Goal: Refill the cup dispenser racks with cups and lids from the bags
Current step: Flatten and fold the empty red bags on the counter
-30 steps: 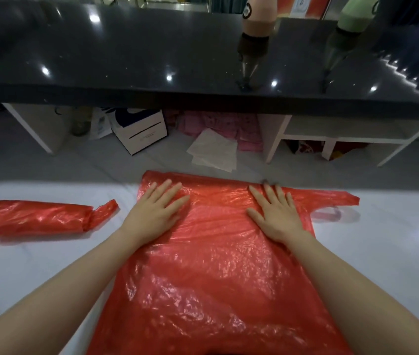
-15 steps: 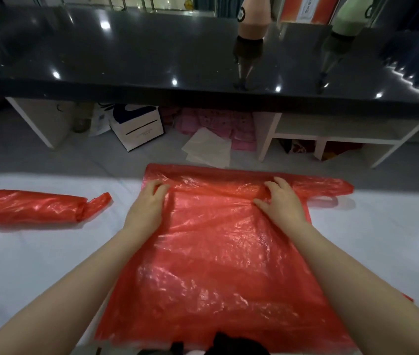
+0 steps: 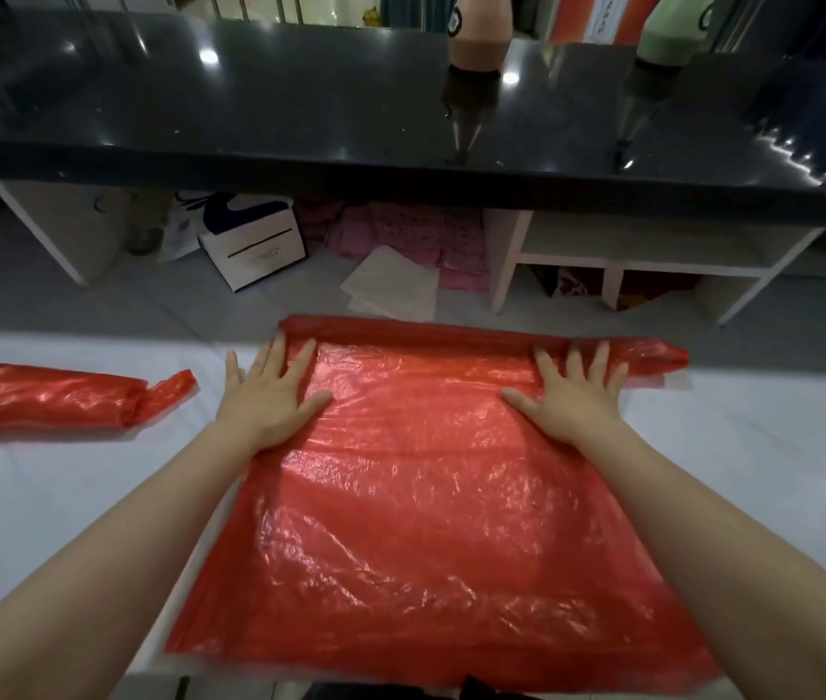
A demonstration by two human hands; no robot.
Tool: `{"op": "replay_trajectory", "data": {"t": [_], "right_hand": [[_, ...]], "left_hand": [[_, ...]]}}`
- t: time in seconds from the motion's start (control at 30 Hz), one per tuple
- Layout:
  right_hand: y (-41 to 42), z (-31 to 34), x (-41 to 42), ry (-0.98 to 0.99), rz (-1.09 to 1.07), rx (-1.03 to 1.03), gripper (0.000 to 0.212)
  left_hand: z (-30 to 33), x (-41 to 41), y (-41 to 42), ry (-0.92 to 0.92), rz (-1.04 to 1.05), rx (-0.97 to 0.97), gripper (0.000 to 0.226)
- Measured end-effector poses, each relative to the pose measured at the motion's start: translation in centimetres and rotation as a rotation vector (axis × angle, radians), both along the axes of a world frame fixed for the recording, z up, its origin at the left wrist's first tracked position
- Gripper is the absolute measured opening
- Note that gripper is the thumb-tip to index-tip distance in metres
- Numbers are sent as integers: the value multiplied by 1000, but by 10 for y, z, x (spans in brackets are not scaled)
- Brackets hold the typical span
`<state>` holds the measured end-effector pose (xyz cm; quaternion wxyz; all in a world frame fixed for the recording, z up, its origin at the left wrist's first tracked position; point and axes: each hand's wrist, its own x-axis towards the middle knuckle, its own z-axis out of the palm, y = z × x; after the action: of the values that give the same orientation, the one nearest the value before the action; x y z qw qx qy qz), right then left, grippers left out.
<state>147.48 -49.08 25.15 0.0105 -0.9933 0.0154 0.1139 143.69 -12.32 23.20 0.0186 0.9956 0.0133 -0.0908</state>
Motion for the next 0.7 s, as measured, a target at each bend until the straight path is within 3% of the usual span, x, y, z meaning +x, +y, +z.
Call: {"op": "replay_trajectory", "data": {"t": [0.07, 0.13, 0.2, 0.27, 0.4, 0.57, 0.7], "right_hand": [[15, 12, -12, -128, 27, -32, 86], [30, 20, -35, -183, 91, 97, 77], [39, 21, -63, -93, 150, 262, 75], [45, 13, -89, 53, 193, 299, 80], [52, -12, -108, 142, 173, 241, 84], [42, -34, -119, -27, 210, 160, 77], [35, -39, -126, -95, 215, 143, 81]], "left_hand": [[8, -13, -4, -116, 28, -135, 70], [18, -35, -9, -213, 73, -343, 66], [23, -62, -15, -239, 107, -471, 64], [25, -88, -25, -217, 97, -506, 63], [16, -115, -41, -122, 73, -496, 68], [-9, -133, -46, -69, 1, -202, 70], [-17, -133, -45, -86, -22, -142, 70]]}}
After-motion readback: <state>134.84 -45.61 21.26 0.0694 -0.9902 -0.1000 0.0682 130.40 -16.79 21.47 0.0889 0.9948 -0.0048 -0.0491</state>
